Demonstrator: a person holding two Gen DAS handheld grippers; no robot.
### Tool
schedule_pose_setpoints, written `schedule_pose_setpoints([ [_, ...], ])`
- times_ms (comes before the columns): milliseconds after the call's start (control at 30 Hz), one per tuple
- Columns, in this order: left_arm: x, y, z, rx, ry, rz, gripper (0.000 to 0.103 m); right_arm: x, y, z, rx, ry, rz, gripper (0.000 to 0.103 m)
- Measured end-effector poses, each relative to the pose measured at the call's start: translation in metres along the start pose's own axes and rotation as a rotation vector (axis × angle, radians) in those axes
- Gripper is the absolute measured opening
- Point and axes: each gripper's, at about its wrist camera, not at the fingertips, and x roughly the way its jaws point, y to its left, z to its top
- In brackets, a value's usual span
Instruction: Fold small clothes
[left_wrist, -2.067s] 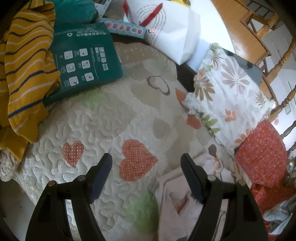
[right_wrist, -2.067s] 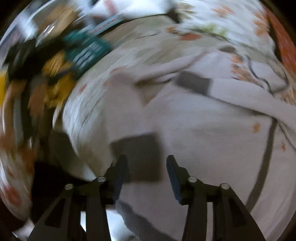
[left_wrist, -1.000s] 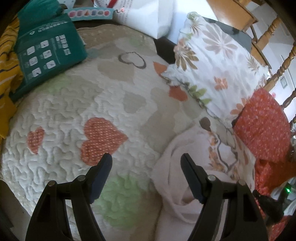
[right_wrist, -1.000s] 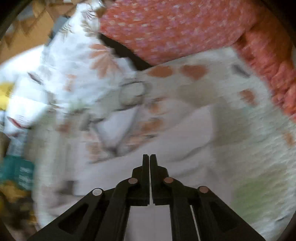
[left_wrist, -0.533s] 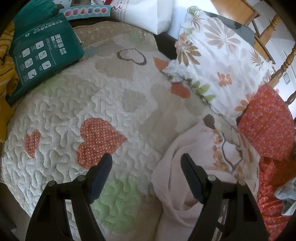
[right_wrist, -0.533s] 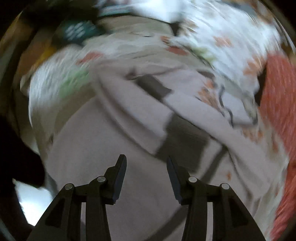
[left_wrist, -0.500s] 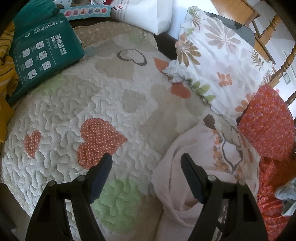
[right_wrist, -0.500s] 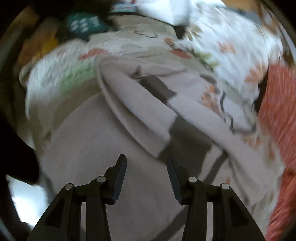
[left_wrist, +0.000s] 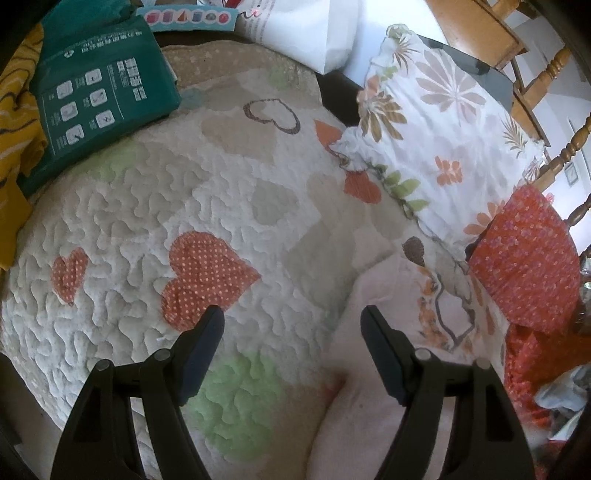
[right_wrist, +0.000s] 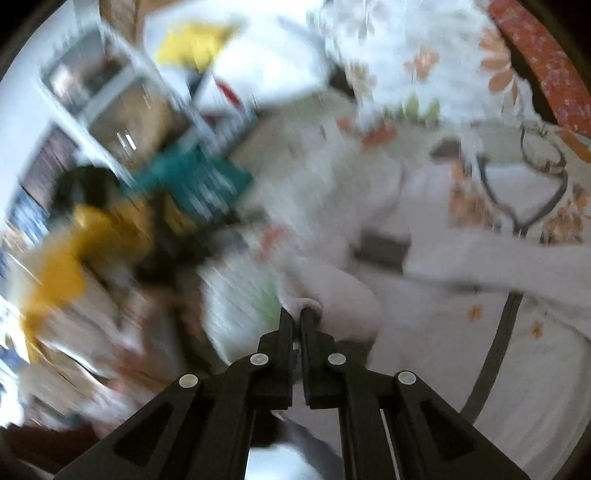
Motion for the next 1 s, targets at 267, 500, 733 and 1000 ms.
schedule_pose_setpoints([
  [267, 0.005, -0.007, -0.002, 0.007, 0.021, -0.014, 0.075, -0.040, -0.126, 0.011, 0.210, 0.002, -0.698, 0.013],
  [500, 0.017, -0.015, -0.001, -0.009, 0.045, -0.017, 0.077, 0.002, -0.095, 0.022, 0.060, 0.027, -0.580, 0.043],
  [733, 0.026, -0.026, 0.000, 0.006, 0.059, -0.015, 0.077, 0.133, -0.081, 0.078, 0.011, 0.115, -0.384, 0.050],
  [1000, 0.031, -0.023, 0.008, 0.005, 0.067, -0.011, 0.077, 0.236, -0.119, 0.111, 0.115, 0.197, -0.368, 0.038],
])
